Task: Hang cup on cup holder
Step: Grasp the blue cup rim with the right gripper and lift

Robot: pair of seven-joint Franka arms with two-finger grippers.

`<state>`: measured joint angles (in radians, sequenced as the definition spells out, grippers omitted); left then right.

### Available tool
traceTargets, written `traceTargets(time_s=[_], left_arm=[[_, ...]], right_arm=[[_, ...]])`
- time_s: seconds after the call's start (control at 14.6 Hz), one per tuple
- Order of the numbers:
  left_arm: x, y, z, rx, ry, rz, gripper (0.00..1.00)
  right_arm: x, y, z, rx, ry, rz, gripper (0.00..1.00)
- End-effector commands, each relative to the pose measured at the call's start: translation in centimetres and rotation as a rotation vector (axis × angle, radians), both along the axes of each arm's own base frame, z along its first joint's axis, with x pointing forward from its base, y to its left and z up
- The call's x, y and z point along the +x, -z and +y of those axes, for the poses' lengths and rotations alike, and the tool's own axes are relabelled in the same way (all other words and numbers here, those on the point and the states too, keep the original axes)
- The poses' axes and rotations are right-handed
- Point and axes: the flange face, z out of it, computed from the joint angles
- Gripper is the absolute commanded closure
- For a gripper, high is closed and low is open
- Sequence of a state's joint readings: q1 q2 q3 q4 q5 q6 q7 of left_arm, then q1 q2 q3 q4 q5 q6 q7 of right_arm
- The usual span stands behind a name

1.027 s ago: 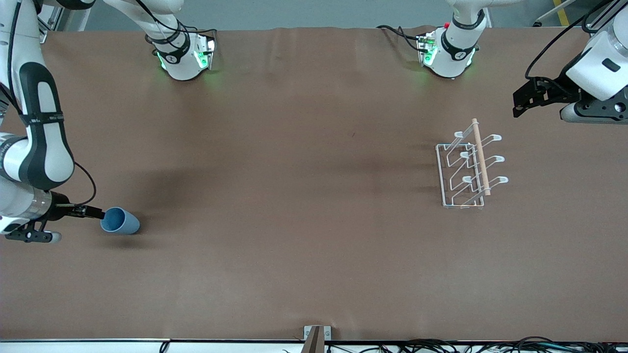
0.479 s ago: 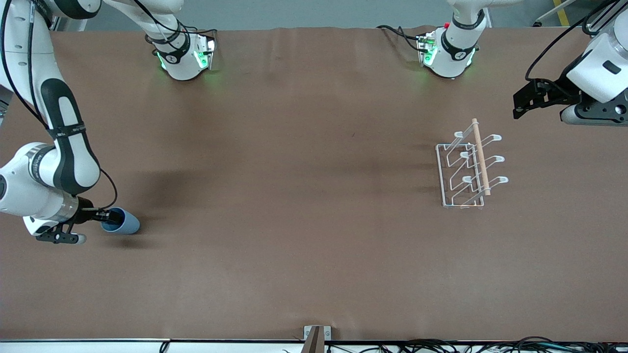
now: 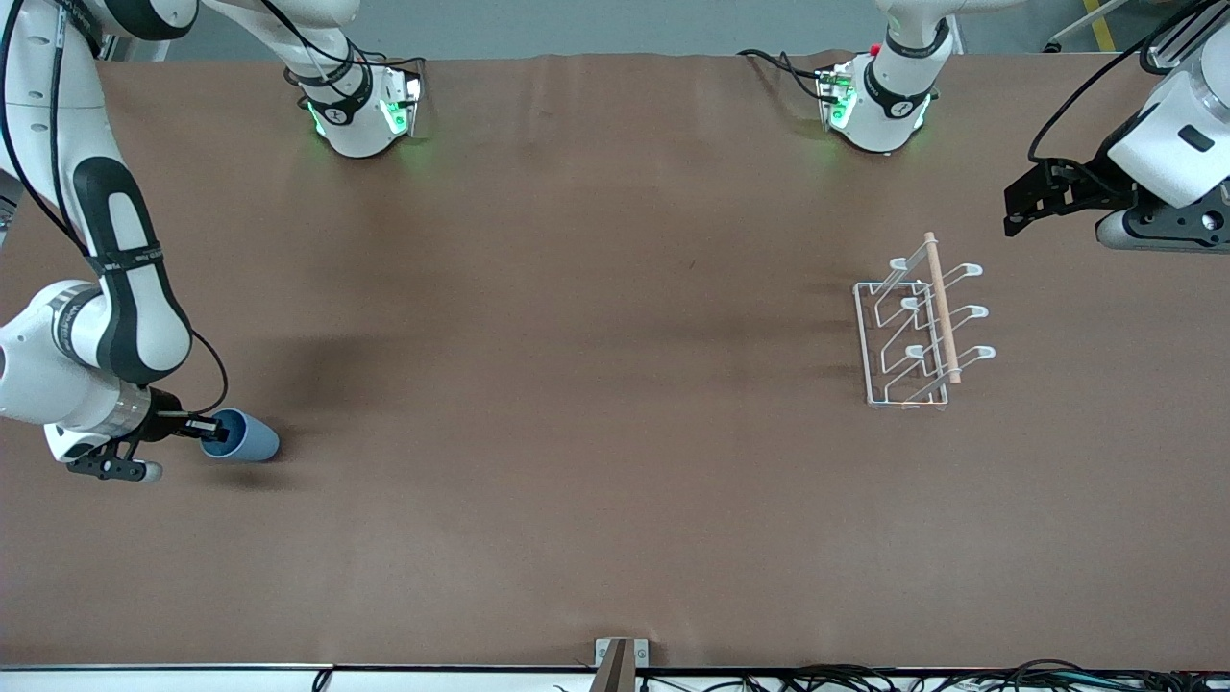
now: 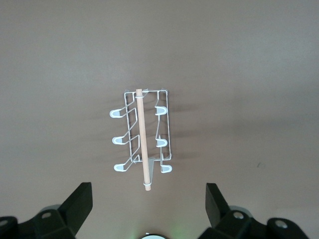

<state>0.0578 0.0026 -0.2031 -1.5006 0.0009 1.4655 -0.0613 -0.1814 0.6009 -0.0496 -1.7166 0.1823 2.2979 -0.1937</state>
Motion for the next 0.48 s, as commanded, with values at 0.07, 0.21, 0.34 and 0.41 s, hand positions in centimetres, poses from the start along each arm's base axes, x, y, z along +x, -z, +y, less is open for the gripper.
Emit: traceTargets(time_s=[0.07, 0.21, 0.34, 0.41], left_arm=[[0.2, -0.6, 0.0, -0.01, 0.015, 0.005, 0.0], [0.2, -0.6, 0.0, -0.01, 0.013, 0.005, 0.0], [0.2, -0.6, 0.1, -0.01, 0.01, 0.005, 0.0], [0.2, -0.5, 0.2, -0.011, 0.009, 0.007, 0.0]], right_arm=[[-0.1, -4.7, 1.3, 0.042, -0.008, -0.004, 0.99], [-0.8, -9.5, 4.0, 0.149, -0.007, 0.003, 0.99], [-1.9, -13.6, 8.1, 0.353, 0.01, 0.035, 0.99], [-2.3, -15.2, 9.6, 0.434, 0.016, 0.042, 0.99]])
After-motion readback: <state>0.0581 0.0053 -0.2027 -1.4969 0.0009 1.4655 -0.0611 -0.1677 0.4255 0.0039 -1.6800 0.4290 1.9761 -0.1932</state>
